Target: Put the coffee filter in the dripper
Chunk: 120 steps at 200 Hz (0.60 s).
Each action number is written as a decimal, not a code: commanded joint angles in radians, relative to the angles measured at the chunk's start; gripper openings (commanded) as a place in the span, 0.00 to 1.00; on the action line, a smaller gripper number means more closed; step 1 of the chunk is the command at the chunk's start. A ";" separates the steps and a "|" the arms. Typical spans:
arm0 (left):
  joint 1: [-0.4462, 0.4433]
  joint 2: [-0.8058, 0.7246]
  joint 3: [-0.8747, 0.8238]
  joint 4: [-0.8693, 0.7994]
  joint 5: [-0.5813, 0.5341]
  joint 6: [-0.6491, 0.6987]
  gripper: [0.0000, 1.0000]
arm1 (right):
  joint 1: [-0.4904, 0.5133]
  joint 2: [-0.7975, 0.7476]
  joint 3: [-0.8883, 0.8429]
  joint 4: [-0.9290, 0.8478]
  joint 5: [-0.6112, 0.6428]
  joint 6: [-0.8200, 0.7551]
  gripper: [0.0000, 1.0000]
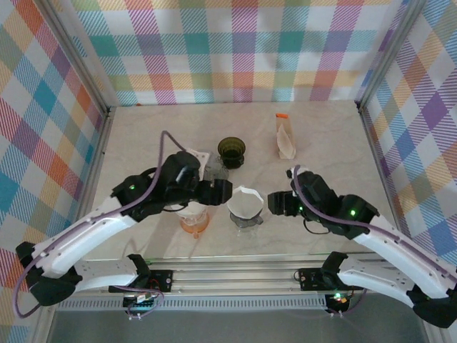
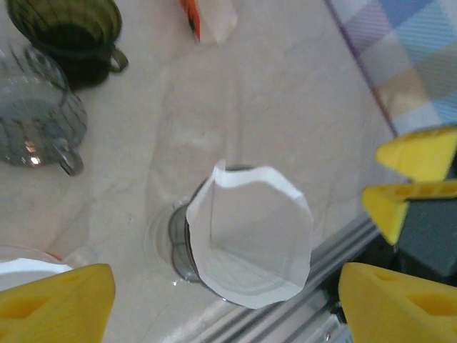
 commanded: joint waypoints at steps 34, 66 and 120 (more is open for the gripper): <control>-0.013 -0.223 -0.110 0.007 -0.255 -0.018 1.00 | -0.004 -0.183 -0.218 0.076 -0.118 0.009 0.76; -0.011 -0.321 -0.196 -0.008 -0.342 -0.069 1.00 | -0.001 -0.250 -0.367 0.140 -0.234 0.000 0.72; -0.011 -0.404 -0.289 -0.032 -0.396 -0.118 1.00 | 0.070 -0.282 -0.557 0.387 -0.255 0.019 0.67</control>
